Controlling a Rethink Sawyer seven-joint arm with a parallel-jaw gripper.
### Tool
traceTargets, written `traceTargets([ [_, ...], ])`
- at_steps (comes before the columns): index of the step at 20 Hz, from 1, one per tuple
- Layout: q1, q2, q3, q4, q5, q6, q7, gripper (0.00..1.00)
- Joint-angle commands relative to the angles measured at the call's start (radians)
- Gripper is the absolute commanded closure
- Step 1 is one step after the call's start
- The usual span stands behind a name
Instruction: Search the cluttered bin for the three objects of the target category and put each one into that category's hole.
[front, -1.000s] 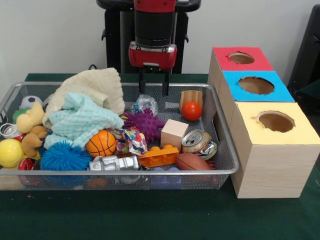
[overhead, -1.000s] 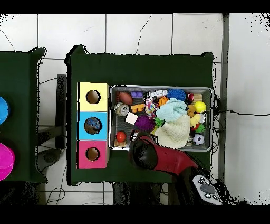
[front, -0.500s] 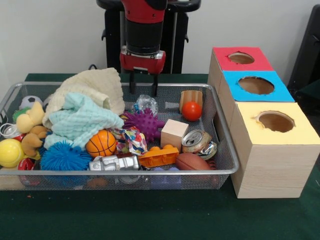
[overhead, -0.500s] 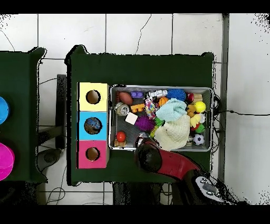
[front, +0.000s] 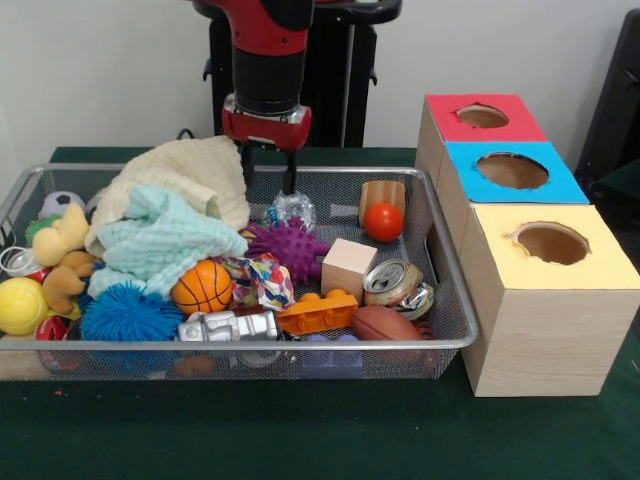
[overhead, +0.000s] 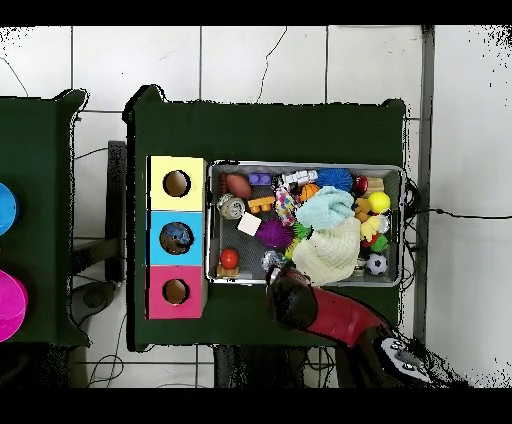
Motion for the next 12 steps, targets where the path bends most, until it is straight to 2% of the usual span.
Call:
traceTargets([
  [1,-0.050,0.067,0.076,-0.010,0.032,-0.053,0.188,0.00],
  [4,-0.077,0.057,0.116,0.012,0.035,-0.048,0.191,0.00],
  [12,-0.168,-0.026,0.245,0.118,0.072,-0.018,0.226,0.00],
])
